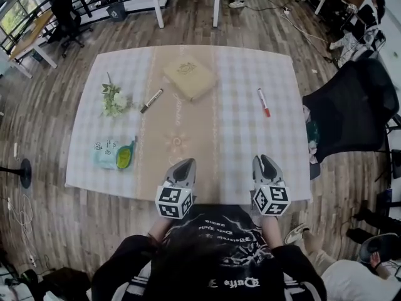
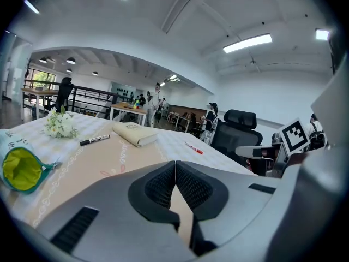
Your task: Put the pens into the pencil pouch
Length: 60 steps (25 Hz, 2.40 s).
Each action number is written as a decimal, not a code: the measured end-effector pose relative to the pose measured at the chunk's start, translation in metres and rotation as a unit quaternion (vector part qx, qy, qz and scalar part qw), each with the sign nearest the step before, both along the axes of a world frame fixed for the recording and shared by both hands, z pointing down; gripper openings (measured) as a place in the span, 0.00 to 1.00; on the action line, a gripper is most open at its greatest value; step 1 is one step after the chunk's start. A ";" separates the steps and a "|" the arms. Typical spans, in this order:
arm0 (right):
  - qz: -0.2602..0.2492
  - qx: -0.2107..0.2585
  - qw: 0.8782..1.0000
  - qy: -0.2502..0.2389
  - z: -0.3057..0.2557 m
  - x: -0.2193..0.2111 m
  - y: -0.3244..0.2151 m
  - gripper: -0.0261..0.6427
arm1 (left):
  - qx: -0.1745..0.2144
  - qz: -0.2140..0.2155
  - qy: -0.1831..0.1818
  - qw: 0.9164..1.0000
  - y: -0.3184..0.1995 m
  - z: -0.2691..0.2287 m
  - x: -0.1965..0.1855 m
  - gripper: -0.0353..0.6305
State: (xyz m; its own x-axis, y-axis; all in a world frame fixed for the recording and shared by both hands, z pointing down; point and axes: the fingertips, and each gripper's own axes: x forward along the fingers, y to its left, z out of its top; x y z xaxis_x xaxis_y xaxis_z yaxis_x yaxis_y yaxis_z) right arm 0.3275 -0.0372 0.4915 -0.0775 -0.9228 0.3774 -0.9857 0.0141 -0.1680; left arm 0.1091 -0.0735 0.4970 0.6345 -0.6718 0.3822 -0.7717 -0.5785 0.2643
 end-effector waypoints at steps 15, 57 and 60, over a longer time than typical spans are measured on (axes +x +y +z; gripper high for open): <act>-0.017 0.012 0.999 0.043 -0.038 0.084 -0.101 0.21 | -0.011 -0.036 -0.027 0.999 -0.023 0.002 0.001 0.08; -0.049 -0.174 0.981 0.069 0.139 0.162 -0.241 0.20 | -0.046 -0.148 -0.119 0.981 -0.044 0.026 -0.026 0.08; -0.054 -0.181 0.979 0.083 0.143 0.162 -0.240 0.17 | -0.047 -0.151 -0.120 0.980 -0.042 0.026 -0.027 0.08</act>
